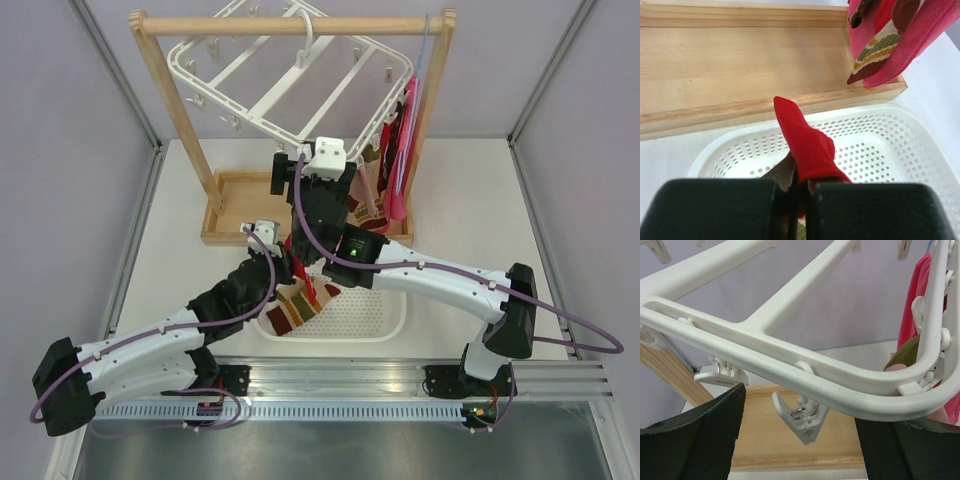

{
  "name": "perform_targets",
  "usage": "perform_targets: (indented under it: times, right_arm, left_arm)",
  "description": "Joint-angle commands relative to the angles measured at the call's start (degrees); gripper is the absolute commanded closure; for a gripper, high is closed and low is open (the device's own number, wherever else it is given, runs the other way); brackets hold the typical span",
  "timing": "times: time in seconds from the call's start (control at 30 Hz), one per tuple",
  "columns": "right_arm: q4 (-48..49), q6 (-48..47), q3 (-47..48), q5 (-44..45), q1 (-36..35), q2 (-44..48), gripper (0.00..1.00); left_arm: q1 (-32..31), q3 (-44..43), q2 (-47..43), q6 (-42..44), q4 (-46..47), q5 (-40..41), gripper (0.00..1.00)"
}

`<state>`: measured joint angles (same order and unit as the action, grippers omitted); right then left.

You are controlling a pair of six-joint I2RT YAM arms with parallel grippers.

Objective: Remove the socks clipped to the hanger

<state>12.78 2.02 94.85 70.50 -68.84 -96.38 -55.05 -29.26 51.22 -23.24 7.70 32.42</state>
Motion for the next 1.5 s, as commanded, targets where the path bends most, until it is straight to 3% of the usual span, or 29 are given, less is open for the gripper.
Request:
perform_targets:
  times: [0.0, 0.2, 0.47, 0.67, 0.9, 1.07, 1.27, 1.47]
  right_arm:
    - [-0.99, 1.22, -0.37, -0.45, 0.11, 1.98, 0.12]
    - [-4.33, 4.48, -3.0, -2.82, 0.11, 3.47, 0.12]
    - [-5.04, 8.35, -15.82, -13.7, 0.02, 10.77, 0.12]
    - [-6.88, 11.07, -26.81, -14.61, 0.11, 15.69, 0.12]
    - [-7.68, 10.37, -36.74, -4.59, 0.81, 25.86, 0.11]
    - [-11.18, 14.32, -45.0, -2.47, 5.55, 34.93, 0.11]
    - [-14.08, 15.47, -51.43, -2.56, 11.53, 45.04, 0.09]
    - [-16.55, 16.43, -53.62, -5.45, 17.32, 48.04, 0.08]
  left_arm:
    - [-0.5, -0.98, -0.77, -1.45, 0.91, -0.26, 0.98]
    - [-0.5, -0.63, -2.17, -0.66, 0.21, 0.44, 0.98]
    - [-0.41, 1.31, -11.13, -1.01, -4.09, 2.12, 0.98]
    - [-0.41, 1.83, -16.24, -0.23, -11.03, -4.55, 0.98]
    - [-0.41, -0.01, -18.0, 1.97, -16.67, -18.95, 0.98]
    - [-0.41, 0.69, -14.93, 2.59, -14.04, -23.28, 0.98]
    - [-0.5, 4.12, -9.31, -3.2, -2.01, -29.87, 0.98]
    - [-3.57, 0.35, 4.22, -4.18, 4.86, -27.6, 0.98]
